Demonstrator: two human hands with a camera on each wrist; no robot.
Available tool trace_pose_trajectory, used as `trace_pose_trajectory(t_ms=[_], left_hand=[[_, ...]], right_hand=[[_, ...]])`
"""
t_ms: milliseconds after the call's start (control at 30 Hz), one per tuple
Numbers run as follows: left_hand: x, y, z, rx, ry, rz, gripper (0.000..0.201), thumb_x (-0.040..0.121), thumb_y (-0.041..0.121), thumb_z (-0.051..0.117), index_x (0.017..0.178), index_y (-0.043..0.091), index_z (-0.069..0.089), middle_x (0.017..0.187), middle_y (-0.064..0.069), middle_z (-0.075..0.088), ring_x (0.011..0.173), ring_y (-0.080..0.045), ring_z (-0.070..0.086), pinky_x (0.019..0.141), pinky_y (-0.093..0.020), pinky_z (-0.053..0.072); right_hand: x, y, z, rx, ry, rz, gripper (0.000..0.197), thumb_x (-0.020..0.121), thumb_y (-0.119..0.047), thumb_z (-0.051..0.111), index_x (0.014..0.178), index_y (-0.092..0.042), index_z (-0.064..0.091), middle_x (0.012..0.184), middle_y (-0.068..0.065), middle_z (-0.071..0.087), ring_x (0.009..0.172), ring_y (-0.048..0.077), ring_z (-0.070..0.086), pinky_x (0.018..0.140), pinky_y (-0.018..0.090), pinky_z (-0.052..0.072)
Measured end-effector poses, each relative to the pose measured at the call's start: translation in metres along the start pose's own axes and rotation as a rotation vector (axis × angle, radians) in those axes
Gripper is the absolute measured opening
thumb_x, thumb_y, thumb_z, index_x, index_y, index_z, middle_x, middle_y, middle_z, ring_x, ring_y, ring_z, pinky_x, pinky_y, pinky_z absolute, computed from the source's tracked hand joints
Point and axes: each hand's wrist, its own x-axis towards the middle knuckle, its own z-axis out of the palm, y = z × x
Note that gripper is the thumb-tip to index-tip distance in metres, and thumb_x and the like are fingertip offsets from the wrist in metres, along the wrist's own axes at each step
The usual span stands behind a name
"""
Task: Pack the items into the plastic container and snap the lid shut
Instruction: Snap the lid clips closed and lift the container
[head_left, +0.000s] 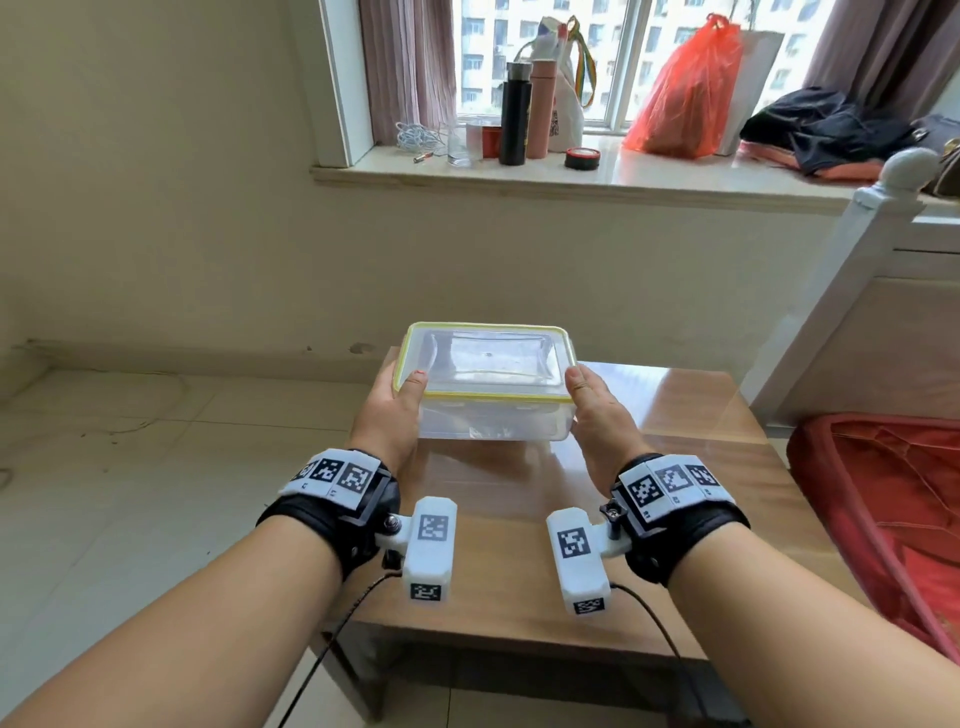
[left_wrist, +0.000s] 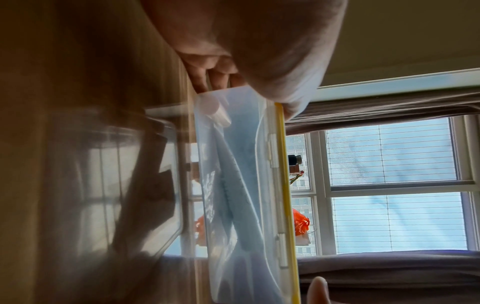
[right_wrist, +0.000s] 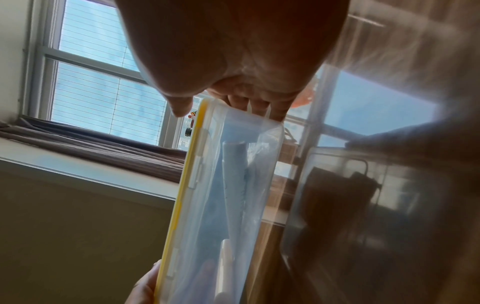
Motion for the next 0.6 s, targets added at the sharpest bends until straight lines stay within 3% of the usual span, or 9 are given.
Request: trace_pose_trajectory(t_ms=[67, 133, 200, 300, 367, 467, 600], left_hand=[[0.012, 0.002, -0.006, 0.002, 0.014, -0.018, 0.048, 0.095, 0.042, 0.043, 0.140, 0.023, 0.044, 0.116, 0.001, 0.060, 0.105, -0.021, 0.057, 0.099, -0.036, 0.043], [0.025, 0.002, -0.011, 0.017, 0.024, -0.015, 0.047, 0.097, 0.039, 0.042, 0.140, 0.021, 0.043, 0.111, 0.000, 0.058, 0.101, -0.021, 0.054, 0.092, -0.032, 0.042], [0.035, 0.001, -0.014, 0.036, 0.032, -0.018, 0.046, 0.097, 0.038, 0.040, 0.139, 0.020, 0.044, 0.112, -0.003, 0.059, 0.099, -0.022, 0.053, 0.088, -0.031, 0.039], [0.046, -0.004, -0.016, 0.041, 0.029, -0.032, 0.043, 0.099, 0.035, 0.038, 0.138, 0.019, 0.045, 0.109, -0.003, 0.057, 0.096, -0.021, 0.050, 0.084, -0.027, 0.034], [0.053, -0.007, -0.016, 0.034, 0.021, -0.041, 0.043, 0.099, 0.034, 0.037, 0.139, 0.018, 0.045, 0.105, -0.001, 0.055, 0.094, -0.020, 0.050, 0.083, -0.026, 0.033], [0.066, -0.013, -0.017, 0.015, 0.023, -0.059, 0.044, 0.099, 0.034, 0.037, 0.139, 0.019, 0.044, 0.105, -0.001, 0.056, 0.094, -0.021, 0.052, 0.082, -0.028, 0.035], [0.080, -0.020, -0.017, -0.003, 0.025, -0.091, 0.045, 0.098, 0.035, 0.039, 0.139, 0.019, 0.045, 0.113, -0.003, 0.059, 0.097, -0.021, 0.054, 0.085, -0.030, 0.039]], right_hand=[[0.009, 0.000, 0.008, 0.021, -0.005, 0.013, 0.048, 0.098, -0.044, 0.036, 0.140, -0.022, 0.040, 0.135, -0.008, 0.051, 0.124, 0.011, 0.047, 0.107, 0.031, 0.031], [0.021, 0.001, 0.014, 0.059, -0.019, 0.025, 0.027, 0.102, -0.036, 0.033, 0.123, -0.029, 0.048, 0.112, -0.014, 0.057, 0.102, 0.002, 0.052, 0.097, 0.027, 0.035], [0.029, 0.000, 0.020, 0.126, -0.025, 0.046, 0.025, 0.102, -0.035, 0.034, 0.115, -0.028, 0.053, 0.097, -0.017, 0.059, 0.091, -0.003, 0.054, 0.091, 0.024, 0.040], [0.042, 0.002, 0.027, 0.217, -0.049, 0.090, 0.035, 0.101, -0.039, 0.035, 0.127, -0.023, 0.053, 0.108, -0.009, 0.064, 0.101, 0.007, 0.058, 0.083, 0.024, 0.044], [0.050, 0.002, 0.032, 0.240, -0.061, 0.096, 0.040, 0.100, -0.041, 0.036, 0.132, -0.021, 0.050, 0.117, -0.006, 0.063, 0.101, 0.006, 0.058, 0.077, 0.022, 0.044], [0.061, 0.007, 0.038, 0.261, -0.060, 0.104, 0.048, 0.099, -0.044, 0.038, 0.141, -0.021, 0.044, 0.135, -0.004, 0.057, 0.107, 0.008, 0.057, 0.077, 0.021, 0.044], [0.072, 0.014, 0.041, 0.276, -0.080, 0.123, 0.050, 0.098, -0.048, 0.036, 0.141, -0.023, 0.043, 0.132, -0.003, 0.057, 0.100, 0.004, 0.059, 0.062, 0.016, 0.051]])
